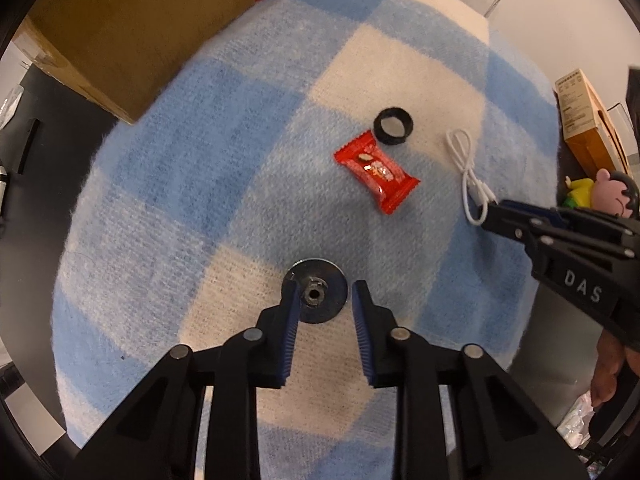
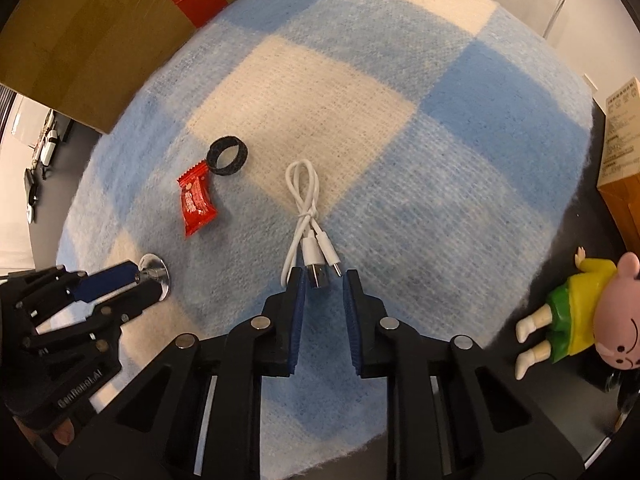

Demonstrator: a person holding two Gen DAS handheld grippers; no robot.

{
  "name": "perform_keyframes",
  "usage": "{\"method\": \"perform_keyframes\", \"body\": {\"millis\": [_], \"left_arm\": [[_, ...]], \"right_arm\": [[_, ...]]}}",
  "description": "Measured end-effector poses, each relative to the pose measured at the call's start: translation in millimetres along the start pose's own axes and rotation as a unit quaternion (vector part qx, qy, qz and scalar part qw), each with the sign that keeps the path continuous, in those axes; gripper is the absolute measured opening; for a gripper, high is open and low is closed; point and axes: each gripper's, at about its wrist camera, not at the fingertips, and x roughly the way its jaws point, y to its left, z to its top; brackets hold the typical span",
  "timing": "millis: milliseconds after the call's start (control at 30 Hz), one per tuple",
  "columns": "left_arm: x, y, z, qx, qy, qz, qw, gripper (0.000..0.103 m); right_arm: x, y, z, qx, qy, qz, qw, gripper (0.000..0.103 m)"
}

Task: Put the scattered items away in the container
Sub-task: 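Close the left tool on the silver round cap while the right tool grasps the white cable, then carry the silver cap and white cable with both tools over the box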

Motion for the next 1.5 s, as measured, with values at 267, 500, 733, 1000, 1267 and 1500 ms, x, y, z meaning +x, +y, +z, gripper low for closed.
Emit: {"method": "perform_keyframes", "body": {"millis": [267,500,733,1000,1267,1500], "left_arm": [[0.0,0.7,-3.4,0.01,-0.007,-0.022,0.9997,0.01],[-2.8,-0.7,-5.0,0.014,-0.011,-0.034,0.9993,0.01],[-14.3,-3.5,1.8,0.017,-0.015,-0.04,0.9989,0.01],[-33.1,-17.4,5.2,0.019,-0.034,-0.051,0.998,0.01],[-48.2,-25.6,6.7,0.027,-0.046,-0.068,0.9963,0.01],[-70.4,-28.7,6.8,0.044,-0.063,-0.073,0.9943,0.01]], "right_arm": [[7.9,8.1,1.6,-0.011,0.009,-0.011,1.0,0.011],[6.7,6.6,-1.2,-0.003,0.006,-0.004,1.0,0.01],[-3.5,6.6,-4.9,0.013,0.001,0.007,1.0,0.01],[-28.6,10.1,-5.8,0.026,-0.015,0.009,1.0,0.01],[-59.4,13.3,-13.0,0.031,-0.03,-0.005,0.999,0.01],[-74.7,24.7,-18.7,0.042,-0.047,-0.018,0.998,0.01]]}}
